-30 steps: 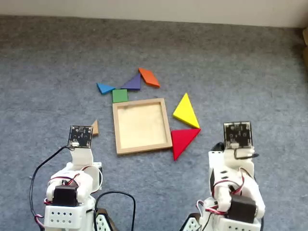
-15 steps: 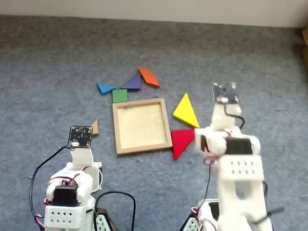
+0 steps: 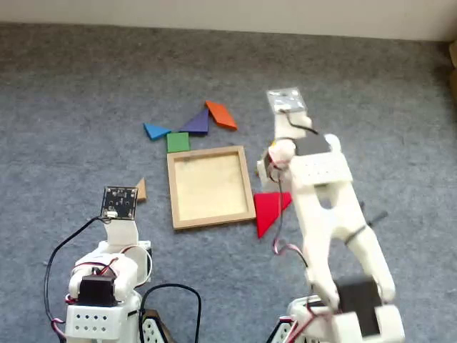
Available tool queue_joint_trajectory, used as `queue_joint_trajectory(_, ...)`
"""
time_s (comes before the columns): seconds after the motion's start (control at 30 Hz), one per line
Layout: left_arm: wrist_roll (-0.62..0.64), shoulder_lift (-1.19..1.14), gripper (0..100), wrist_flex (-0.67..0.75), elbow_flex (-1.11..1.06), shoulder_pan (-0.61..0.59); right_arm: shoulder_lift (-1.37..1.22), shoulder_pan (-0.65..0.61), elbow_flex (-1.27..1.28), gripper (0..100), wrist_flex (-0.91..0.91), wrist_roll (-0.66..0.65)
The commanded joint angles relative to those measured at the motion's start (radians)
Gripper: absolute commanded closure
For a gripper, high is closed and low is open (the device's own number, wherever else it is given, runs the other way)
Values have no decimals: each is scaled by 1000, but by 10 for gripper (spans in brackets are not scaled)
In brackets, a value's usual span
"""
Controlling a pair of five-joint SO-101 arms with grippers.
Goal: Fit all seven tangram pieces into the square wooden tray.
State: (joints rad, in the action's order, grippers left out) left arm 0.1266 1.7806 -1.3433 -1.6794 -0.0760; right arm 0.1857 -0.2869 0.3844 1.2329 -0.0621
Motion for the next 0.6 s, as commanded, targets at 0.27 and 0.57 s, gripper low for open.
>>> queue_joint_trajectory(0.27, -3, 38, 994, -5, -16, 10, -481, -73, -443, 637, 2, -107)
queue_joint_trajectory(0.57, -3, 38, 994, -5, -16, 10, -634, -74, -570, 637, 2, -107)
